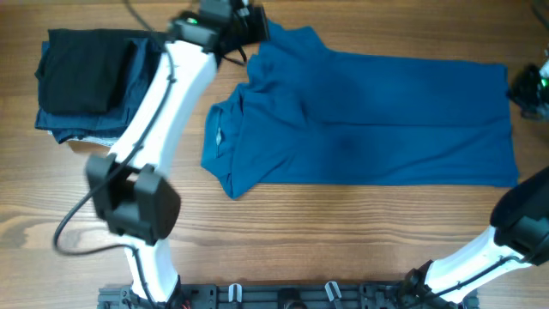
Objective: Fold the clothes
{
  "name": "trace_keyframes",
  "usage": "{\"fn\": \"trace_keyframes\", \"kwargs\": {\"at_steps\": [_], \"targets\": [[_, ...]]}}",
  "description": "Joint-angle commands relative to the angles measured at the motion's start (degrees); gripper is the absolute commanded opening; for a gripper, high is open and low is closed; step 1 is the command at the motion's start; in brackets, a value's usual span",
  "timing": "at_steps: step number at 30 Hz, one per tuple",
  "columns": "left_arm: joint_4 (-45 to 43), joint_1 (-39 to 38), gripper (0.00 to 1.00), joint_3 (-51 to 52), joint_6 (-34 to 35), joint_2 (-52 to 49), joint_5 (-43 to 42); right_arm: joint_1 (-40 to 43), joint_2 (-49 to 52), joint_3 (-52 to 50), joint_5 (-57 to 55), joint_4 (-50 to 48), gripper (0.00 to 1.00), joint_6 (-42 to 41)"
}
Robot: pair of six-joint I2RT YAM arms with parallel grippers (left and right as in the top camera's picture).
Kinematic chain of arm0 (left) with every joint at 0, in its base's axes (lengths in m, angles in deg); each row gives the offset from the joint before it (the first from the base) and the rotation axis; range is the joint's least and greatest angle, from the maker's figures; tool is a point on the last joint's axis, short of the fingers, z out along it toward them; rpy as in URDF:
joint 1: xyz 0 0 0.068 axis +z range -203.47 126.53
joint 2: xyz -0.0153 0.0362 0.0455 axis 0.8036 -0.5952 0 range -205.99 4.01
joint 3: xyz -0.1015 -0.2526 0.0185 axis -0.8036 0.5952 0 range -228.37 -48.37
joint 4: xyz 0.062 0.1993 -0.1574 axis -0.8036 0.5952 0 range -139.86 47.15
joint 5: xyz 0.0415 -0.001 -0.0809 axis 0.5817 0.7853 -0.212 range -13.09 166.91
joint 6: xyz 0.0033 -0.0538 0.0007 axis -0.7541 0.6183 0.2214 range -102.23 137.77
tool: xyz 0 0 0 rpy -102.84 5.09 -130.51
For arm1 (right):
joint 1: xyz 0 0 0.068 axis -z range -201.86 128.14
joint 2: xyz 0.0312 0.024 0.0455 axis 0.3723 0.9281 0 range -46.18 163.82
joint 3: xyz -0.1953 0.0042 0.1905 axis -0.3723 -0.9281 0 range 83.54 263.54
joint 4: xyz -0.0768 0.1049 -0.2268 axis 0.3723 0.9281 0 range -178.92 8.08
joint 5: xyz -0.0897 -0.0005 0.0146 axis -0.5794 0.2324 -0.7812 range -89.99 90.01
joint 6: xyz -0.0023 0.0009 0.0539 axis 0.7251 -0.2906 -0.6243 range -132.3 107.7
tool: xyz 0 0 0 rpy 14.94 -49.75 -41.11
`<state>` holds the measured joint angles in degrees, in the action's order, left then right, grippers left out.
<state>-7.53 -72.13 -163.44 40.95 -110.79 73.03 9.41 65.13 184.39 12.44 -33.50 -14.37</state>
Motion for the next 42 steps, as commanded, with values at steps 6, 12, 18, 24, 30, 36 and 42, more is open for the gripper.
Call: {"fn": "trace_keyframes", "kwargs": {"at_steps": [6, 12, 18, 24, 30, 36, 42], "targets": [[1.1, 1.1, 0.04, 0.7, -0.5, -14.3, -3.6, -7.8, -0.2, 1.1, 0.6, 0.0, 0.2, -1.6], [3.1, 0.2, 0.04, 0.7, -0.5, -22.3, -3.5, -8.2, -0.2, 1.1, 0.5, 1.2, 0.24, -0.9], [7.1, 0.7, 0.04, 0.7, -0.4, -24.3, -0.3, -8.2, -0.2, 1.1, 0.5, 2.1, 0.25, -0.9], [17.0, 0.7, 0.04, 1.7, 0.0, -24.5, 3.4, -8.2, -0.2, 1.1, 0.5, 3.7, 0.28, 0.6], [22.1, 1.4, 0.04, 4.4, 4.4, -24.5, 6.8, -8.2, -0.2, 1.1, 0.5, 4.0, 0.3, 0.7], [25.5, 3.1, 0.04, 4.4, 7.4, -24.5, 8.5, -8.2, -0.2, 1.1, 0.5, 4.3, 0.31, 2.1], [26.2, 3.7, 0.04, 4.3, 7.3, -21.9, 8.5, -8.2, -0.2, 1.1, 0.5, 4.2, 0.34, 2.1]]}}
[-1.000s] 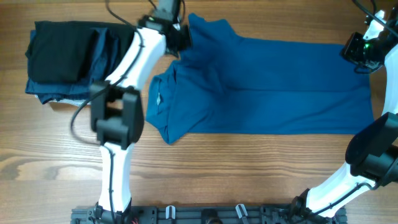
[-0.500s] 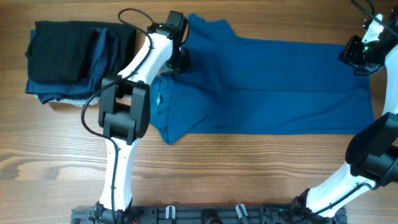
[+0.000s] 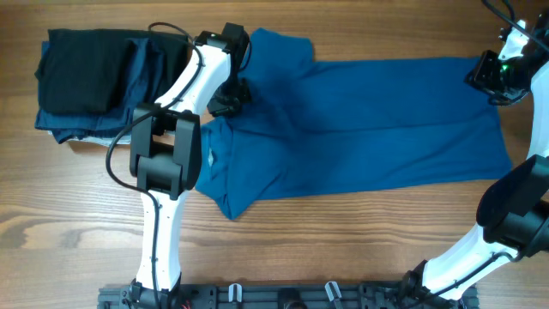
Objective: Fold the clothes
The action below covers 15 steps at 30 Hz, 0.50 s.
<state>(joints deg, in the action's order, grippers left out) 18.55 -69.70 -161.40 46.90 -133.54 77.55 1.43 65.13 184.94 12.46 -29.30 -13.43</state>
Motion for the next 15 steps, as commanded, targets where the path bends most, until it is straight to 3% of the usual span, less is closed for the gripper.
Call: {"fn": "trace_keyframes", "kwargs": {"at_steps": [1, 4, 7, 8, 10, 11, 15], "targets": [[-0.4, 1.3, 0.04, 2.0, 1.4, 2.4, 3.9, -0.2, -0.2, 0.6, 0.5, 0.0, 0.37, 1.1], [-4.0, 1.1, 0.05, 0.4, 1.0, 9.0, 3.2, -0.3, -0.2, 0.6, 0.5, -0.4, 0.49, 1.2], [-11.8, 1.0, 0.21, -1.2, -2.7, 16.2, -2.4, -0.2, -0.2, 0.6, 0.7, -1.8, 0.61, 0.9], [-13.5, 1.0, 0.35, -1.4, -3.5, 17.6, -3.9, -0.2, -0.2, 0.6, 1.6, -2.1, 0.64, 0.9], [-18.6, 1.2, 0.63, -1.4, -5.0, 20.7, -7.0, -0.2, -0.2, 0.6, 2.6, -2.2, 0.86, 0.9], [-22.2, 1.4, 0.73, -1.4, -6.1, 21.9, -8.9, -0.2, -0.2, 0.6, 2.4, -2.3, 0.92, 0.2], [-28.9, 2.5, 0.66, -1.4, -6.4, 20.6, -12.7, -0.2, 0.3, 0.6, -1.3, -5.2, 0.94, -0.5]]}}
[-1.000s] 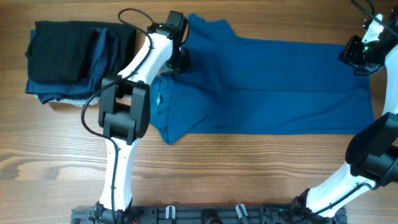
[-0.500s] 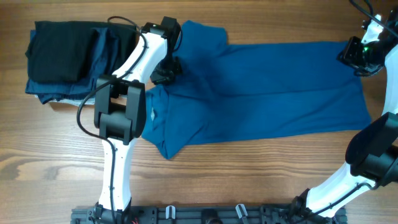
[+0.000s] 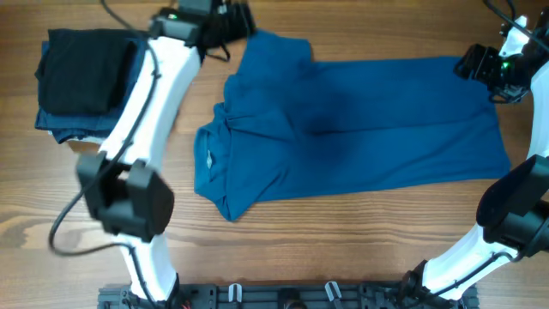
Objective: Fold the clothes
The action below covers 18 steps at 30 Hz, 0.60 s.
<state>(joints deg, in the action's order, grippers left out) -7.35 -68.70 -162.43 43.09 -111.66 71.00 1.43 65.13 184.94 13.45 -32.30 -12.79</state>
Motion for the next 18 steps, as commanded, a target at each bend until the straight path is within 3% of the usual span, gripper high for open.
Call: {"fn": "trace_keyframes", "kwargs": {"at_steps": [1, 7, 10, 18], "targets": [[-4.1, 1.8, 0.64, -0.3, -2.4, -2.4, -6.8, -0.2, 0.6, 0.6, -3.6, -3.4, 0.94, -1.1], [-14.3, 2.8, 0.65, -0.3, -1.0, -11.7, -9.7, -0.3, 4.6, 0.6, -7.9, -16.1, 0.95, -1.1], [-20.6, 2.6, 0.75, -0.3, -0.9, -16.7, -9.7, -0.4, 8.0, 0.6, -9.4, -22.0, 0.94, -1.2], [-24.9, 2.2, 0.7, -0.3, -0.9, -24.5, -9.6, -1.8, 18.9, 0.6, -13.9, -35.2, 0.94, 0.1]]}}
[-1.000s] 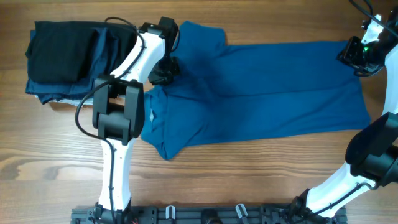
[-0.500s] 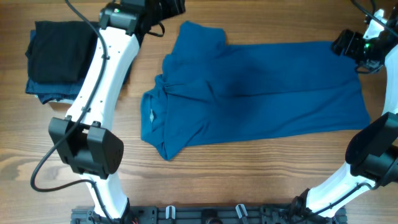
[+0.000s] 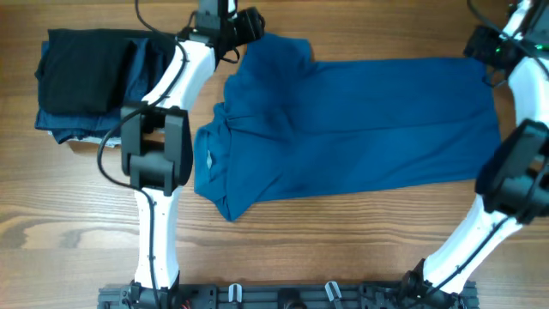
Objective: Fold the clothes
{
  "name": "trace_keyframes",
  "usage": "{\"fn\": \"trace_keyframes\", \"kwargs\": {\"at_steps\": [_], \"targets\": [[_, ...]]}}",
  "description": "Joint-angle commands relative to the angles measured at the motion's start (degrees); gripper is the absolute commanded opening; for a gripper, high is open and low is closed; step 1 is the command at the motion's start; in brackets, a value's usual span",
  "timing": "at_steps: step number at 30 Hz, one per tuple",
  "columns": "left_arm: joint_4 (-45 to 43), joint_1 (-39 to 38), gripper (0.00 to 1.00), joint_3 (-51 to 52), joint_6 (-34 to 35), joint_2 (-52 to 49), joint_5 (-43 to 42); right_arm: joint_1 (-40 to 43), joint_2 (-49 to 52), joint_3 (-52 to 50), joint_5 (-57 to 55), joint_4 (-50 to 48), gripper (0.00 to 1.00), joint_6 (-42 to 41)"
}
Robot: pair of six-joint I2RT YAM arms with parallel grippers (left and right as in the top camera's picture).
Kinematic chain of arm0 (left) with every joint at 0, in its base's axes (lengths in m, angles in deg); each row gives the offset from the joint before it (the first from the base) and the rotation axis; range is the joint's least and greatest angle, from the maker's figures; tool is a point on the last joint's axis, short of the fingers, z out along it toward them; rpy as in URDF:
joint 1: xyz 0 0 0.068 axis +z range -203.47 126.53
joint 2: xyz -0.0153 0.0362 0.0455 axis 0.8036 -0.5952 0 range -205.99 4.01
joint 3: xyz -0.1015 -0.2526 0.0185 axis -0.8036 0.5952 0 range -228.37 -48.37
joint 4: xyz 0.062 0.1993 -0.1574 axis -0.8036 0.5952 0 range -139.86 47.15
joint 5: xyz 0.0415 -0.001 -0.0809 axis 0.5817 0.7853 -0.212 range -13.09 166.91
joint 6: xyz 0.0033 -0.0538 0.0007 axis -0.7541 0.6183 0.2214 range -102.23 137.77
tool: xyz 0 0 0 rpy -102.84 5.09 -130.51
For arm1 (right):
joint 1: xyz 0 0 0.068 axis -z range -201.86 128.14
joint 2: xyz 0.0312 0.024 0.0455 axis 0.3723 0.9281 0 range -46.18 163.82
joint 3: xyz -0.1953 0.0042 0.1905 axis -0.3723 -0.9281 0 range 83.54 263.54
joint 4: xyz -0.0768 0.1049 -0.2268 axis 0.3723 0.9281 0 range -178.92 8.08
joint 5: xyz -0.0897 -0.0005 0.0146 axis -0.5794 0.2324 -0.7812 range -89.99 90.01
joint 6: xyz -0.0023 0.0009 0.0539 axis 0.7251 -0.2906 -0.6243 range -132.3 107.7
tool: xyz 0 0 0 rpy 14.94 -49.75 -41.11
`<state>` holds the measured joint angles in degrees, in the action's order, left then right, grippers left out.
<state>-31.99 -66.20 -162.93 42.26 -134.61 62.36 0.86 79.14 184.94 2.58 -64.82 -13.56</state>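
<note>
A blue short-sleeved shirt [image 3: 360, 120] lies spread across the table, its collar [image 3: 210, 154] to the left and its hem to the right. My left gripper [image 3: 250, 25] sits at the far edge of the table, right against the shirt's far sleeve [image 3: 283, 50]. At the far right corner of the hem [image 3: 473, 64] is my right gripper [image 3: 483, 43], just beyond the cloth. From overhead neither pair of fingers shows clearly, so whether they are open or shut on cloth is unclear.
A stack of folded clothes [image 3: 86, 81], black on top of blue, lies at the far left, close beside the left arm [image 3: 184, 73]. The right arm [image 3: 523, 112] runs down the table's right side over the shirt's hem edge. Bare wood [image 3: 343, 240] fills the front.
The left gripper has shifted slightly right, toward the far sleeve, and its arm now sits differently. My right gripper has moved a little farther back and right. The shirt lies much the same.
At first the shirt reached farther right, the left gripper was at the far sleeve and the right gripper was beside the hem. Then the left gripper was near the collar, the right on the far hem corner, the shirt shifted left. Both now sit at the far edge.
</note>
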Motion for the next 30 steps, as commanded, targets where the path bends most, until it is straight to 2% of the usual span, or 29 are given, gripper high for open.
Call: {"fn": "trace_keyframes", "kwargs": {"at_steps": [1, 8, 19, 22, 26, 30], "targets": [[-0.1, -0.3, 0.69, 0.2, -0.1, -2.1, -0.6, -1.5, 6.3, 0.6, -3.1, -3.8, 0.94, 1.2], [-0.1, -0.6, 0.58, 0.2, -0.7, -2.9, 1.9, -2.7, 12.3, 0.6, -11.0, -10.3, 0.93, 4.4], [1.4, -2.6, 0.57, 0.2, -4.8, -4.7, 9.2, -2.4, 15.0, 0.6, -10.6, -12.5, 0.94, 2.6], [1.4, -3.2, 0.53, 0.2, -4.9, -5.4, 10.8, -2.5, 15.1, 0.6, -10.0, -12.3, 0.93, 2.6], [0.9, -4.0, 0.58, 0.2, -6.3, -7.5, 12.5, -2.5, 15.1, 0.6, -10.1, -11.8, 0.93, 2.6], [0.8, -4.7, 0.58, 0.2, -6.3, -9.8, 17.7, -2.5, 15.1, 0.6, -10.1, -11.2, 0.93, 2.6]]}}
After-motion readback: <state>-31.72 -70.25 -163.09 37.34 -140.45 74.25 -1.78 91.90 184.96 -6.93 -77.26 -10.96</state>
